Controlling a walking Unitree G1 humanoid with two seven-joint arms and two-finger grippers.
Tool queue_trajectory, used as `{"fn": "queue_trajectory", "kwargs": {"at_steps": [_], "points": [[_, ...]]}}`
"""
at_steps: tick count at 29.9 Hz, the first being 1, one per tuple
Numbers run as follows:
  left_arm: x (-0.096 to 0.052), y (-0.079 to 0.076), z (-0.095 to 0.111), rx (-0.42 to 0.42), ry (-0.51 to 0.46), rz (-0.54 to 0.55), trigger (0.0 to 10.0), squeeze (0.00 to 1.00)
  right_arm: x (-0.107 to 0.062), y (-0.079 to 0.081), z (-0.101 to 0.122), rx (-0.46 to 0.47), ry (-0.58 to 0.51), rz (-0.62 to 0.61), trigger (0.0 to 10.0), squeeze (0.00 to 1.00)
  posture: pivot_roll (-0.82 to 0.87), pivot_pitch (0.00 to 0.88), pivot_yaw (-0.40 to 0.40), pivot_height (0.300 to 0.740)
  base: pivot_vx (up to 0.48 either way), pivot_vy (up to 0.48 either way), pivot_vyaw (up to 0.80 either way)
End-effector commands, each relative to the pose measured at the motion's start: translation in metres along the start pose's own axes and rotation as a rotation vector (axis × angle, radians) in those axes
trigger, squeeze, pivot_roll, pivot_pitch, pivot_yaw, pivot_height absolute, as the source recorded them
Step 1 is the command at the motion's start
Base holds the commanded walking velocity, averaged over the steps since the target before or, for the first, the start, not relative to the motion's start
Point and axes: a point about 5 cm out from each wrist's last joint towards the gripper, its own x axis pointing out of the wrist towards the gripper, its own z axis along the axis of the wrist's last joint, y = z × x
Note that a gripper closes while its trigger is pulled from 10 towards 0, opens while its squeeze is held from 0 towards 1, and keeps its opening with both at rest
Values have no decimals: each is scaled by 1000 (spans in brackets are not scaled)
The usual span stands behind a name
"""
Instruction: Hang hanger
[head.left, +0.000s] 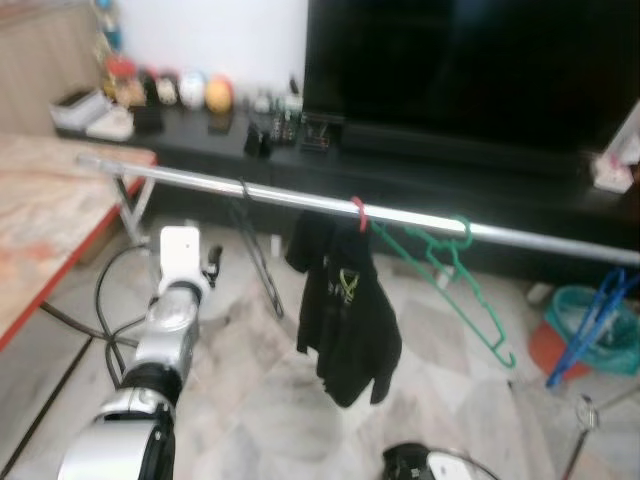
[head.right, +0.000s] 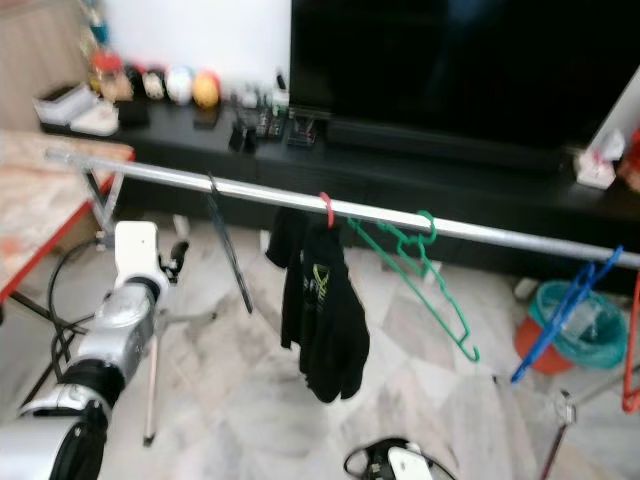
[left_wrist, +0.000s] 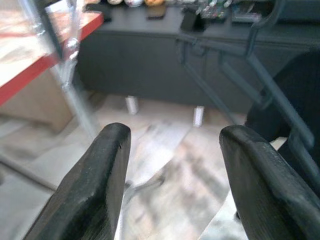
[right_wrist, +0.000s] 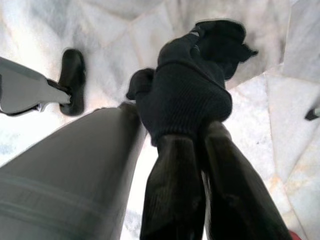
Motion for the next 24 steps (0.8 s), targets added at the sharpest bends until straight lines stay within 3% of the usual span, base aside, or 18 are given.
{"fn": "queue_trajectory", "kwargs": {"at_steps": [1,12,17,24], "points": [[0,-1,4,-13,-15,-4,10000,0,0,0,-1,12,-5,-5,10000,0,-80,0,-37,740,0,0,0],[0,-4,4,-19,-23,-8,10000,0,0,0,-1,22,-8,-20,10000,0,-79,0,-29,740,0,0,0],[0,-2,6,-20,-32,2,10000,0,0,-1,-2,-3,12,-38,10000,0,-77,0,-29,740,0,0,-769],[0,2,8,-26,-34,27,10000,0,0,0,-1,-14,8,-35,10000,0,-79,0,-29,740,0,0,0]]}}
